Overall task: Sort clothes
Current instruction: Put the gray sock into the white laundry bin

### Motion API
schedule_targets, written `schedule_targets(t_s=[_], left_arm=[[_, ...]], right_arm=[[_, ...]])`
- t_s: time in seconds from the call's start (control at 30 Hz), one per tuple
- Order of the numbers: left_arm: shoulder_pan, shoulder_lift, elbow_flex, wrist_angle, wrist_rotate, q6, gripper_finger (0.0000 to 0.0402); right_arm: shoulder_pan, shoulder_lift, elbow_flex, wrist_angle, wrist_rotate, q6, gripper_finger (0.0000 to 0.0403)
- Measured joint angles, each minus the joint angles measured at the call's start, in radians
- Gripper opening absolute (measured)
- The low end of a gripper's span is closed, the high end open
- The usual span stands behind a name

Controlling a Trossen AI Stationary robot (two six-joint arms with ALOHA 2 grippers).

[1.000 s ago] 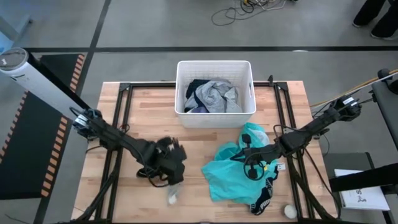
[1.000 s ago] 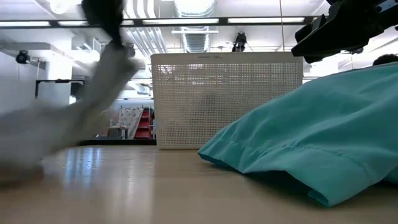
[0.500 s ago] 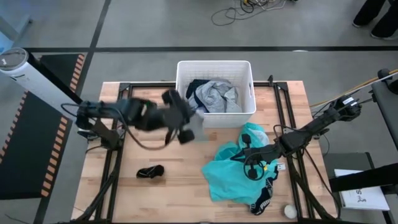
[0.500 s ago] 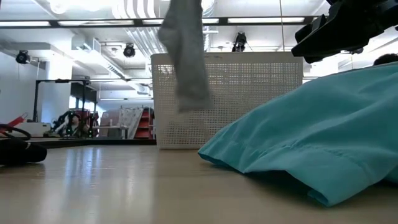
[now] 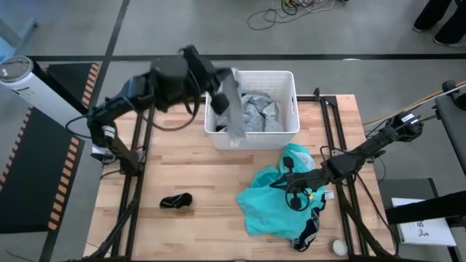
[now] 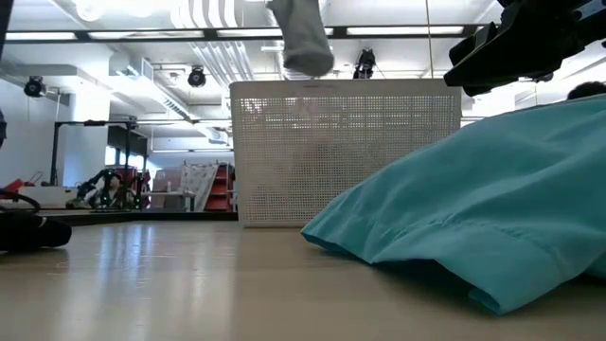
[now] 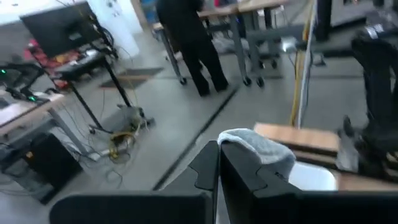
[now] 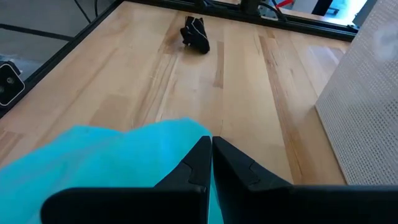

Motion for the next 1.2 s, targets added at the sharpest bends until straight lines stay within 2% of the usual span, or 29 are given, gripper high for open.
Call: schedule_targets(t_s=[0.17, 0.4, 0.57, 0.77, 0.83, 1.0, 1.1, 1.2], left_arm=[[0.101, 0.001, 0.006, 0.092, 0.035, 0.042, 0.0], [0.218, 0.052, 0.005, 0.149, 0.154, 0.022, 0.0], [0.235, 0.136, 0.005, 0.033, 0.185, -0.001, 0.0], [0.233, 0.278, 0.004, -0.192, 0.19, -0.033, 0.0], [0.233, 0.33, 0.004, -0.243, 0.227, -0.043, 0.0], [0.22, 0.42, 0.003, -0.28, 0.368, -0.047, 0.0], [0.201, 0.432, 0.003, -0.284, 0.41, -0.047, 0.0004], [0.179, 0.421, 0.003, -0.297, 0.435, -0.047, 0.0029]], right_arm=[[0.0, 0.0, 0.0, 0.0, 0.0, -0.008, 0.0], [0.0, 0.0, 0.0, 0.0, 0.0, -0.019, 0.0], [0.0, 0.0, 0.0, 0.0, 0.0, -0.02, 0.0], [0.0, 0.0, -0.002, -0.002, 0.0, -0.019, 0.0], [0.0, 0.0, -0.002, -0.002, 0.0, -0.019, 0.0], [0.0, 0.0, -0.003, -0.003, 0.0, -0.018, 0.0], [0.0, 0.0, -0.003, -0.005, 0.0, -0.017, 0.0], [0.0, 0.0, -0.004, -0.006, 0.0, -0.017, 0.0]])
